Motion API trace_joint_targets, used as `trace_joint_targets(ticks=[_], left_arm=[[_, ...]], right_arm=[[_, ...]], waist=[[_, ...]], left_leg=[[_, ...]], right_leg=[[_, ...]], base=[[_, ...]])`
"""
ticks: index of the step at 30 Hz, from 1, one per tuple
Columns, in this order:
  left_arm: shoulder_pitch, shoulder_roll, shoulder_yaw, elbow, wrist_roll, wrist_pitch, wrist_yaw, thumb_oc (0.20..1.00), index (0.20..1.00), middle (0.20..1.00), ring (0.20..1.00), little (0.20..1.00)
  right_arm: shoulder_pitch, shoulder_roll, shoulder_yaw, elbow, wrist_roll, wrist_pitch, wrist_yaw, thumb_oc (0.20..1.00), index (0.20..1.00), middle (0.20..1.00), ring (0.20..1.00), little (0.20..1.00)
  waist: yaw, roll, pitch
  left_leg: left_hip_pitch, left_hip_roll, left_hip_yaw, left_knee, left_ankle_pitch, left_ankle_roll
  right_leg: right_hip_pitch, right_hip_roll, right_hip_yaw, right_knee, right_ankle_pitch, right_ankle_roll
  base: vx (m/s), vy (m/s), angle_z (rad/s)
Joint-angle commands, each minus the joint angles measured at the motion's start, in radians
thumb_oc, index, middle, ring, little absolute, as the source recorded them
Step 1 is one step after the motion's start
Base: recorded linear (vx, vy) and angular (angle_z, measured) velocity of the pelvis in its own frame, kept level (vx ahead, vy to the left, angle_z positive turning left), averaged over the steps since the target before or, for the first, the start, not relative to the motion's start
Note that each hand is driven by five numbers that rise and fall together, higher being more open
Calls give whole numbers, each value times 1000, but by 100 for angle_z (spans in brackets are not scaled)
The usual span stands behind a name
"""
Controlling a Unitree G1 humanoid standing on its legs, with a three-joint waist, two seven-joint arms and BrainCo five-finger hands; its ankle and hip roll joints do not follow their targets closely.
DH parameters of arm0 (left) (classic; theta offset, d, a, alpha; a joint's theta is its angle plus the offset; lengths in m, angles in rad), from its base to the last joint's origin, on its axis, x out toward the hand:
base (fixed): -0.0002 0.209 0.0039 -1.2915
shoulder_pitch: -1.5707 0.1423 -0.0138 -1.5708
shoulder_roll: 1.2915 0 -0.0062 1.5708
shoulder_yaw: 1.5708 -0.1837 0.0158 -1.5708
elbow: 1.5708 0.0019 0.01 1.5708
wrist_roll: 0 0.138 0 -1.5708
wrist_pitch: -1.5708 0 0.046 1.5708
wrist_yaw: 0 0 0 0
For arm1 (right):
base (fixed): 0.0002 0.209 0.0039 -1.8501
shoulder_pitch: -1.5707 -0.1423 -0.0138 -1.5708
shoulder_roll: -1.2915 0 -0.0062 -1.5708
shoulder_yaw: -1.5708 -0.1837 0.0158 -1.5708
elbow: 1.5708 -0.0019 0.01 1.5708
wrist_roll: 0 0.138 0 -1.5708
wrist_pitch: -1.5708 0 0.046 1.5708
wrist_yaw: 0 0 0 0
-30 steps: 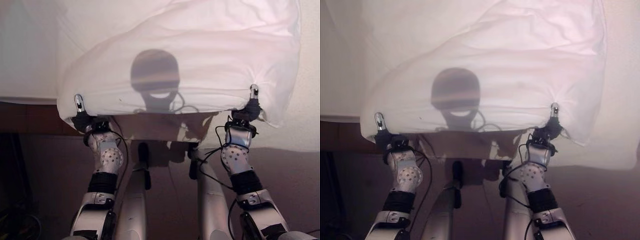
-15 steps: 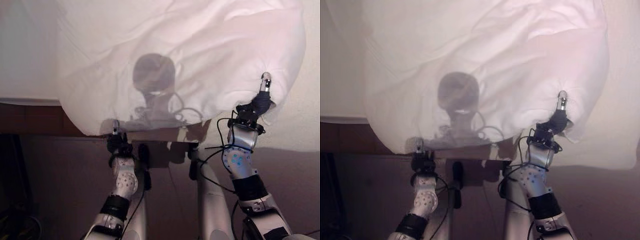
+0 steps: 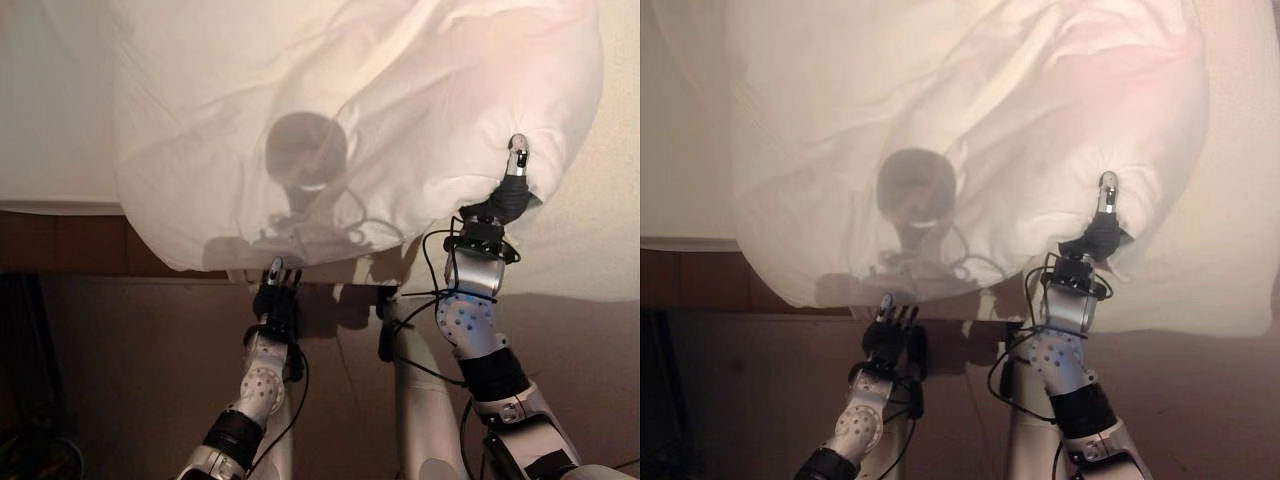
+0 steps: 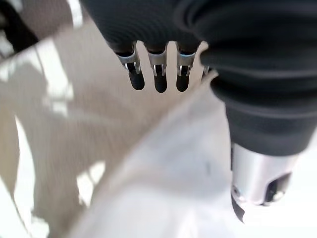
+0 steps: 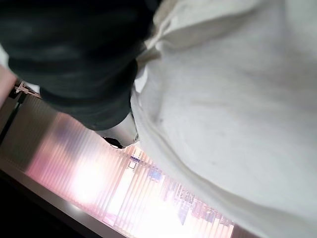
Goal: Make the bed
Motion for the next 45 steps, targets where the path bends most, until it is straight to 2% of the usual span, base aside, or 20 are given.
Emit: trace_joint_targets(ticks=[1, 11, 19, 23, 24, 25, 27, 28, 33, 34, 40, 43, 45], left_arm=[[-13, -18, -2, -24, -38, -44, -30, 1000, 1000, 1000, 1000, 1000], [-157, -71, 44, 23, -96, -107, -8, 1000, 1000, 1000, 1000, 1000], [-233, -74, 110, 65, -92, -168, 29, 1000, 1000, 1000, 1000, 1000], [-280, -62, 175, 90, -84, -212, 61, 1000, 1000, 1000, 1000, 1000], [-283, -58, 185, 92, -80, -216, 63, 937, 937, 937, 937, 937], [-288, -56, 195, 94, -76, -222, 67, 658, 658, 658, 658, 658], [-293, -47, 221, 95, -69, -237, 71, 395, 395, 395, 395, 395], [-297, -41, 233, 99, -66, -245, 75, 200, 200, 200, 200, 200], [-303, 2, 304, 81, -48, -287, 95, 200, 200, 200, 200, 200], [-309, 26, 337, 53, -46, -316, 104, 200, 200, 200, 200, 200], [-279, 64, 385, -22, -9, -353, 133, 200, 200, 200, 200, 200], [-242, 90, 412, -81, 37, -364, 151, 200, 200, 200, 200, 200], [-191, 103, 448, -164, 68, -377, 155, 200, 200, 200, 200, 200]], right_arm=[[-20, 5, 15, -140, -28, -36, 99, 200, 200, 200, 200, 200], [-31, 44, 35, -138, -16, -46, 96, 200, 200, 200, 200, 200], [-36, 59, 42, -135, -5, -52, 97, 200, 200, 200, 200, 200], [-35, 66, 42, -134, -5, -56, 92, 200, 200, 200, 200, 200], [-34, 66, 43, -134, -4, -56, 92, 200, 200, 200, 200, 200], [-33, 66, 42, -133, -3, -57, 94, 200, 200, 200, 200, 200], [-27, 68, 41, -131, 3, -56, 100, 200, 200, 200, 200, 200], [-25, 68, 40, -128, 3, -55, 100, 200, 200, 200, 200, 200], [-2, 53, 23, -118, 1, -47, 101, 200, 200, 200, 200, 200], [20, 43, 4, -120, -2, -46, 96, 200, 200, 200, 200, 200], [72, 28, -31, -113, -4, -35, 77, 200, 200, 200, 200, 200], [97, 19, -48, -103, -14, -31, 64, 200, 200, 200, 200, 200], [145, 7, -79, -94, -37, -21, 47, 200, 200, 200, 200, 200]], waist=[[-32, -16, -67], [-47, -38, -73], [-55, -44, -72], [-58, -48, -77], [-59, -49, -79], [-59, -48, -81], [-58, -49, -85], [-58, -48, -86], [-52, -46, -96], [-50, -44, -100], [-40, -34, -108], [-31, -33, -114], [-12, -37, -127]], left_leg=[[-53, -54, 25, -37, 29, 76], [-52, -45, 32, -30, 19, 75], [-52, -41, 37, -22, 15, 75], [-61, -38, 40, -9, 10, 73], [-61, -38, 40, -7, 8, 73], [-62, -37, 40, -6, 7, 73], [-62, -36, 40, -5, 7, 72], [-62, -36, 40, -4, 6, 72], [-57, -34, 37, -9, 7, 68], [-55, -35, 31, -9, 12, 64], [-34, -34, 10, -26, 23, 55], [-21, -27, -5, -42, 40, 48], [23, -14, -46, -111, 81, 25]], right_leg=[[65, 15, 7, 5, -89, 75], [61, 19, 15, 11, -93, 73], [57, 24, 20, 17, -94, 73], [49, 25, 22, 25, -98, 70], [49, 24, 21, 27, -99, 70], [47, 25, 23, 29, -99, 70], [47, 26, 22, 30, -101, 70], [46, 26, 22, 31, -101, 70], [50, 30, 22, 30, -102, 69], [53, 32, 20, 35, -107, 68], [71, 41, 10, 45, -124, 58], [82, 53, -2, 44, -126, 49], [114, 73, -33, 37, -150, 38]], base=[[0, 0, 0], [0, 0, 0], [0, 0, -1], [4, 0, -5], [0, 0, 0], [0, 0, 0], [0, 0, 0], [0, 0, 0], [3, -10, 0], [12, -45, 0], [9, -70, 0], [10, -130, -3], [33, -215, 0]])
